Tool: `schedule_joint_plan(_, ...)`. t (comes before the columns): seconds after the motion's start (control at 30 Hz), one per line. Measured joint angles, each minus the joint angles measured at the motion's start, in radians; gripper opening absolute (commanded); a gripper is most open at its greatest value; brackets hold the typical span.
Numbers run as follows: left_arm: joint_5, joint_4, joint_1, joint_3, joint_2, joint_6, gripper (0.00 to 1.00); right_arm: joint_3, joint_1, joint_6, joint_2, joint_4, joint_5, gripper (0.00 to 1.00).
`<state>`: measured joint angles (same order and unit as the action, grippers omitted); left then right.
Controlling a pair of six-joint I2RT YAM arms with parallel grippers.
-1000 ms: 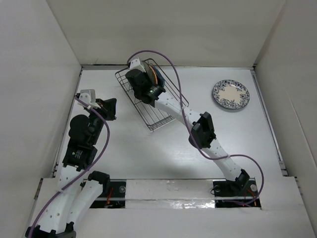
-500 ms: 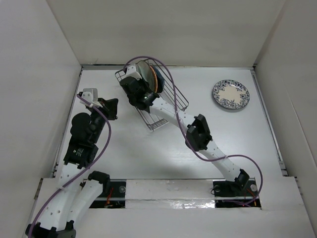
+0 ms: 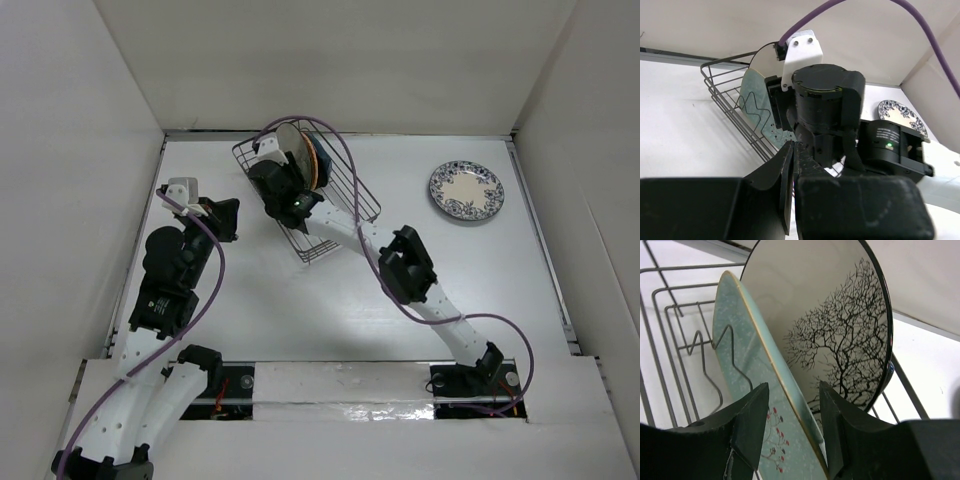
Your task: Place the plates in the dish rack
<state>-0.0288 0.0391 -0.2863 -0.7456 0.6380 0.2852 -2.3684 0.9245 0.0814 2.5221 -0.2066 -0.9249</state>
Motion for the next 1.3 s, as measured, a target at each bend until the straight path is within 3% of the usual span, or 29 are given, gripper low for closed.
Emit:
schedule_joint_plan(0.2,-0.009,0.000,0.000,0.000,0.000,0.000,0.00,0.254,0.000,-0.035,-0.217,0.041,0.097,0.65)
schedule_joint_plan(0.27,-0.014,0.000,0.000,0.000,0.000,0.000,0.00,0.356,-0.006,-0.050,-0.339,0.083,0.142,0.63)
schedule_joint_plan(0.3,-0.016,0.001,0.000,0.000,0.000,0.000,0.00,0.426,-0.012,-0.065,-0.416,0.103,0.165,0.37)
schedule_joint_plan(0.37,-0.019,0.001,0.000,0.000,-0.001,0.000,0.00,0.593,-0.037,-0.108,-0.600,0.161,0.223,0.04)
schedule_joint_plan(0.5,-0.021,0.001,0.000,0.000,-0.005,0.000,0.00,0.937,-0.229,-0.280,-0.962,0.312,0.335,0.00)
schedule_joint_plan(0.6,-0.023,0.001,0.000,0.000,-0.008,0.000,0.00,1.222,-0.532,-0.455,-1.168,0.415,0.404,0.00)
schedule_joint_plan(0.67,-0.024,0.001,0.000,0.000,-0.007,0.000,0.00,1.402,-0.725,-0.572,-1.236,0.441,0.437,0.23)
schedule_joint_plan(0.73,-0.027,0.001,0.000,0.000,-0.007,0.000,0.00,1.562,-0.861,-0.677,-1.252,0.466,0.477,0.59)
schedule_joint_plan(0.8,-0.028,0.001,0.000,0.000,-0.007,0.000,0.00,1.678,-0.965,-0.751,-1.236,0.461,0.533,0.69)
schedule_joint_plan(0.87,-0.030,0.001,0.000,0.000,-0.008,0.000,0.00,1.730,-1.044,-0.816,-1.184,0.463,0.588,0.72)
schedule_joint_plan(1.0,-0.032,0.001,0.000,0.000,-0.008,0.000,0.10,1.729,-1.138,-0.922,-1.030,0.529,0.711,0.72)
schedule_joint_plan(1.3,-0.041,0.002,0.000,0.000,-0.008,0.000,0.14,1.622,-1.146,-1.150,-0.777,0.644,0.837,0.64)
